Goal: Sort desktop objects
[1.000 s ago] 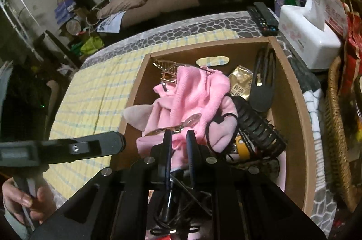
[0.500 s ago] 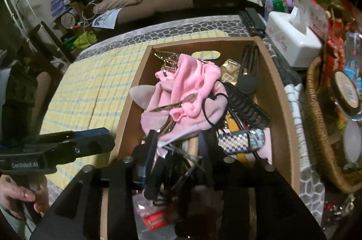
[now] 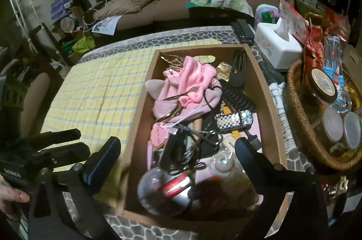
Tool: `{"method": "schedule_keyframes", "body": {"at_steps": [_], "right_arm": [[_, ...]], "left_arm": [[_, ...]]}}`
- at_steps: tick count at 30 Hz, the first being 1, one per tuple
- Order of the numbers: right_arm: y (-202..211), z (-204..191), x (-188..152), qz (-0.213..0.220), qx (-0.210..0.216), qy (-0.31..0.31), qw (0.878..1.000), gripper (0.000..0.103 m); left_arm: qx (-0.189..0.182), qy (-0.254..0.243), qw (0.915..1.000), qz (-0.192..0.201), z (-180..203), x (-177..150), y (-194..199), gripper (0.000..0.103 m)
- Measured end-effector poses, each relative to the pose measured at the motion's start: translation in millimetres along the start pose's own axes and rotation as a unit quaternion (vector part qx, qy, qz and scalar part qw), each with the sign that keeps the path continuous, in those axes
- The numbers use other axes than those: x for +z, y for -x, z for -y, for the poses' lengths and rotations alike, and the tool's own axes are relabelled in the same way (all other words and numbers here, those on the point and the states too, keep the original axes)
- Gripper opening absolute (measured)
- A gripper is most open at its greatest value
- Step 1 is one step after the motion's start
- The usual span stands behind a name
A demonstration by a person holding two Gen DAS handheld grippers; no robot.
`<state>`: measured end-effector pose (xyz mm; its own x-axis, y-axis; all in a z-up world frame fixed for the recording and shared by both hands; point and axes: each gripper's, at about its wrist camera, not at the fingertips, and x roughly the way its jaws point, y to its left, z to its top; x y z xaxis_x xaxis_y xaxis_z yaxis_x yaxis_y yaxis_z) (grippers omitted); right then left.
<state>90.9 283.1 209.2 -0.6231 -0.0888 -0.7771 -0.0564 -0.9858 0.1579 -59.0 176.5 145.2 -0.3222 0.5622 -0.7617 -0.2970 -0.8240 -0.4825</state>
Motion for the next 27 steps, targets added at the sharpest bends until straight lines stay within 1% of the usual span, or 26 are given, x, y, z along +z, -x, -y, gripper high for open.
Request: {"method": "schedule_keyframes", "body": {"at_steps": [7, 12, 17, 23, 27], "right_arm": [[13.1, -28.0, -10.9, 0.002, 0.003, 0.009, 1.000, 0.103], [14.0, -54.5, -20.6, 0.003, 0.014, 0.008, 1.000, 0.103], [2.2, -90.1, -25.3, -0.002, 0.030, 0.014, 0.999, 0.103], [-30.6, -134.9, -33.5, -0.011, 0.044, 0.022, 0.999, 0.103], [-53.8, -158.0, -42.7, -0.015, 0.037, 0.035, 0.999, 0.103]], "left_arm": [[0.036, -0.010, 0.9991, 0.019, -9.9, -18.5, 38.8, 0.103], [0.089, -0.025, 0.9951, 0.035, -29.6, -33.6, 63.6, 0.103], [0.152, -0.029, 0.9869, 0.046, -64.2, -45.4, 78.4, 0.103], [0.216, -0.023, 0.9747, 0.054, -110.8, -61.2, 79.8, 0.103], [0.235, -0.009, 0.9703, 0.057, -139.8, -70.2, 75.1, 0.103]]}}
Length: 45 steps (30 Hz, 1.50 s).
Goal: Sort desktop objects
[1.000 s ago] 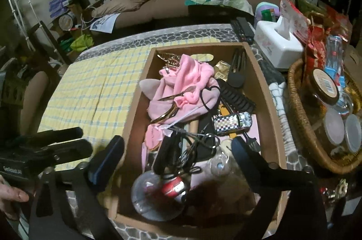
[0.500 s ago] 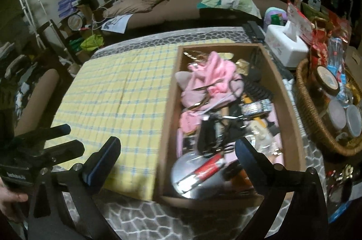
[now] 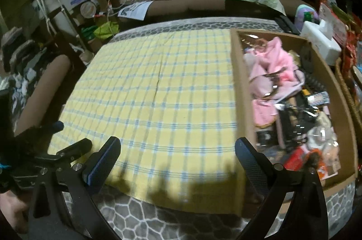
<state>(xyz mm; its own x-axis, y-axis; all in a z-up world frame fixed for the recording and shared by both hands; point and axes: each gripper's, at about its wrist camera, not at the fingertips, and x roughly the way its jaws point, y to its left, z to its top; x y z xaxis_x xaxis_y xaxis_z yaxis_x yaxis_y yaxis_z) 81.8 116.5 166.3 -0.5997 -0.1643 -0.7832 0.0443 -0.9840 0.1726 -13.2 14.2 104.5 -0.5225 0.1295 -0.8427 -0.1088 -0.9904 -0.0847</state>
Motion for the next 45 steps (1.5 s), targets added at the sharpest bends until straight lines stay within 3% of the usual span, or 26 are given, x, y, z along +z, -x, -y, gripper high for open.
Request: {"method": "schedule_keyframes", "body": {"at_steps": [8, 22, 30, 45], "right_arm": [[-47.3, -18.3, -18.6, -0.005, -0.008, -0.007, 1.000, 0.103], [-115.0, -33.2, -58.9, -0.019, -0.034, 0.010, 0.999, 0.103], [-121.4, -39.2, -68.6, 0.002, -0.061, 0.036, 0.997, 0.103], [-120.8, -40.2, -69.7, 0.002, -0.064, 0.036, 0.997, 0.103]], "left_arm": [[0.023, 0.028, 0.9993, 0.001, -37.2, -18.0, -31.5, 0.103], [0.037, 0.051, 0.9980, -0.002, -55.0, -52.6, -74.6, 0.103], [0.068, 0.042, 0.9964, 0.027, -43.9, -64.0, -79.5, 0.103], [0.067, 0.042, 0.9965, 0.027, -44.2, -63.0, -80.6, 0.103]]}}
